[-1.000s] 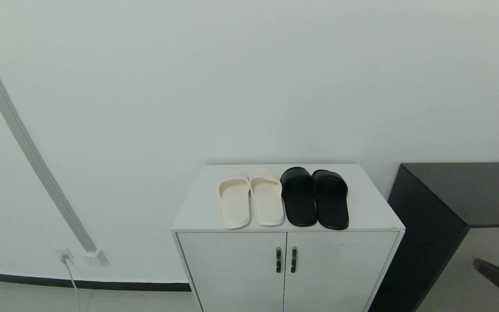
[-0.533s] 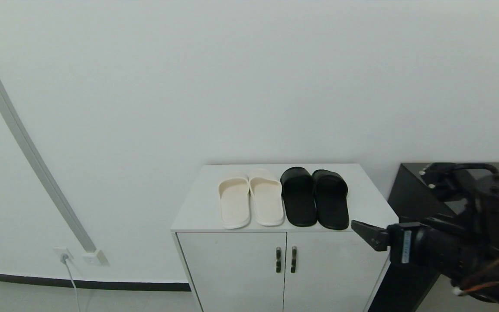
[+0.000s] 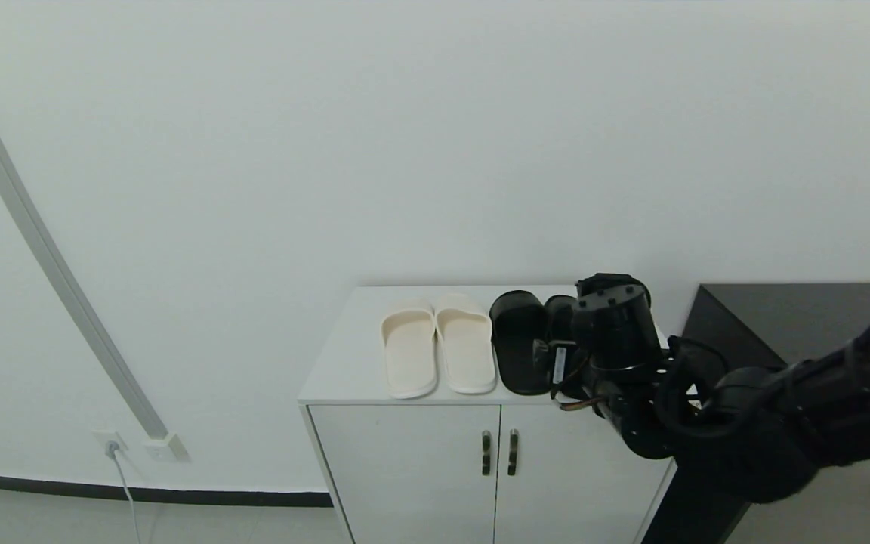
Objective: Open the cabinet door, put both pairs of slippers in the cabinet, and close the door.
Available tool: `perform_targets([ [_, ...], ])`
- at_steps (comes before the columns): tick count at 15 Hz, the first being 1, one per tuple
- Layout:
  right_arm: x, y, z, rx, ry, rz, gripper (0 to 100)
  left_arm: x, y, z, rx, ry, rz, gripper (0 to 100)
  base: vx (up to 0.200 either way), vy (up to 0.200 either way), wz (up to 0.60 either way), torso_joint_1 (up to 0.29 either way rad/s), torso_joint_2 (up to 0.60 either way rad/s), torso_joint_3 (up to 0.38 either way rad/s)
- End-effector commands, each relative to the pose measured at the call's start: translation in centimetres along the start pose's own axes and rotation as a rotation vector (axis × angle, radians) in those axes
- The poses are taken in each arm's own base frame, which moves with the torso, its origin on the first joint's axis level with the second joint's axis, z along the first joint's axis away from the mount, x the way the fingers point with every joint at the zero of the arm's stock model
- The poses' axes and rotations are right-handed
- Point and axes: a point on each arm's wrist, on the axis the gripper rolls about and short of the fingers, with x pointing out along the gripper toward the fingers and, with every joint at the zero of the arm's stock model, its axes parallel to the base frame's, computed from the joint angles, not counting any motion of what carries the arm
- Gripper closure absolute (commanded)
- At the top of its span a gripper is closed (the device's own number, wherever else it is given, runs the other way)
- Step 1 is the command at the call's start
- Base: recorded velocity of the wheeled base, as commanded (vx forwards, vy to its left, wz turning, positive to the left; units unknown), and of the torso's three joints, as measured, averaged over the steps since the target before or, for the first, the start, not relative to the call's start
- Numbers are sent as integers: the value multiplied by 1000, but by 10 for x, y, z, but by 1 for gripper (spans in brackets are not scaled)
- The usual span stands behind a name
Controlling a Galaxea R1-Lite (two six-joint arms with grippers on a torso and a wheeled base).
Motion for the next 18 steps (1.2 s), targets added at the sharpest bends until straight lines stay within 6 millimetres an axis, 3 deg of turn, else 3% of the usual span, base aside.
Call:
perform_targets([
  [1, 39, 1, -16, -14, 20, -65, 0, 0, 0, 0, 0, 1, 0, 100, 0, 0, 0, 0, 0, 0],
  [7, 97, 11, -25, -58, -41, -38, 0, 0, 0, 0, 1, 0, 2, 100, 0, 0, 0, 0, 0, 0],
  [11, 131, 8, -18, -71, -82, -58, 0, 0, 0, 0, 1, 0, 2, 100, 0, 0, 0, 0, 0, 0],
  [18, 166, 7, -16, -49, -94, -67, 0, 0, 0, 0, 0, 0, 2, 100, 0, 0, 0, 0, 0, 0],
])
